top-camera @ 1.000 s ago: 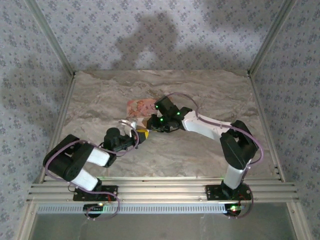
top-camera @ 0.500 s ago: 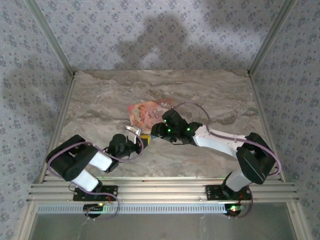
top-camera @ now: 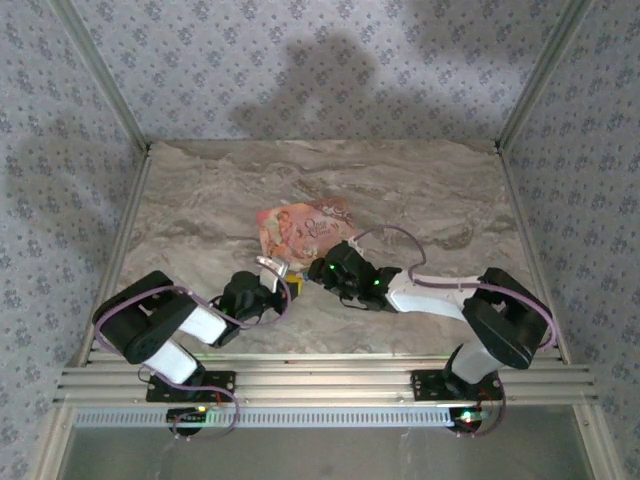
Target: Unlock the padlock with the key
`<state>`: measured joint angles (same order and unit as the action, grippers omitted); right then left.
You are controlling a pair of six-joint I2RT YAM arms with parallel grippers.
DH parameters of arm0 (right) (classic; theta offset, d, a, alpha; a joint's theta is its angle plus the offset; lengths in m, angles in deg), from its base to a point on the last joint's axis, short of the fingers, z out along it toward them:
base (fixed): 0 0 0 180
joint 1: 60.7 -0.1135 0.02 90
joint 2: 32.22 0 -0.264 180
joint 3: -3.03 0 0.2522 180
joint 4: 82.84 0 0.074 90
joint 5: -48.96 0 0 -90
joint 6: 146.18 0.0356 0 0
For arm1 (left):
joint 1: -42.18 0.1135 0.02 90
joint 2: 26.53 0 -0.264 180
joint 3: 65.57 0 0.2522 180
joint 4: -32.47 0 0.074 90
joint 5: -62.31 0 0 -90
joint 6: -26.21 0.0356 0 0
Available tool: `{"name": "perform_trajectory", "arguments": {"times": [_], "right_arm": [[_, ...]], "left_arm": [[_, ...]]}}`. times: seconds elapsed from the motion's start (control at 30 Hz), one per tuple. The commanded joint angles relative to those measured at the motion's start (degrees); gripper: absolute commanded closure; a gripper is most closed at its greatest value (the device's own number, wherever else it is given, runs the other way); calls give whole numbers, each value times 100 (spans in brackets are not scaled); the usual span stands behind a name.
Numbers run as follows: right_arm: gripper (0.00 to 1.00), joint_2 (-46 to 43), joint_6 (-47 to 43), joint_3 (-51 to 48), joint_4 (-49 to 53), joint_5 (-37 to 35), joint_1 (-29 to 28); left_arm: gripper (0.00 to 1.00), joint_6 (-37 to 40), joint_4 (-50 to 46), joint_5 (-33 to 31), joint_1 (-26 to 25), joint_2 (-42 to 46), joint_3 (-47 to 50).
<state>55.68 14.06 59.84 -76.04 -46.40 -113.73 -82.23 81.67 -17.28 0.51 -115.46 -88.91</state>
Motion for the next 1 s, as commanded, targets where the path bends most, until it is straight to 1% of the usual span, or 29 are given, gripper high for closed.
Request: {"name": "perform_trajectory", "arguments": {"times": [0.0,0.2,0.47,0.7,0.97], "right_arm": [[43,211,335,-41,-544,-255,-72],[44,514,567,-58,-963,-252,-144],[46,606,708,-29,-770,-528,-254],[49,729,826,-218,-1307,-788,-343],[52,890,955,-237,-1546,-825,-365]], "left_arm": [[100,104,-118,-36,-144,67,-61],[100,38,-65,-99,-214,-2,-48],[100,-67,-5,-126,-243,7,8],[100,-280,121,-119,-254,2,61],[100,-336,173,-116,-289,-61,58]]}}
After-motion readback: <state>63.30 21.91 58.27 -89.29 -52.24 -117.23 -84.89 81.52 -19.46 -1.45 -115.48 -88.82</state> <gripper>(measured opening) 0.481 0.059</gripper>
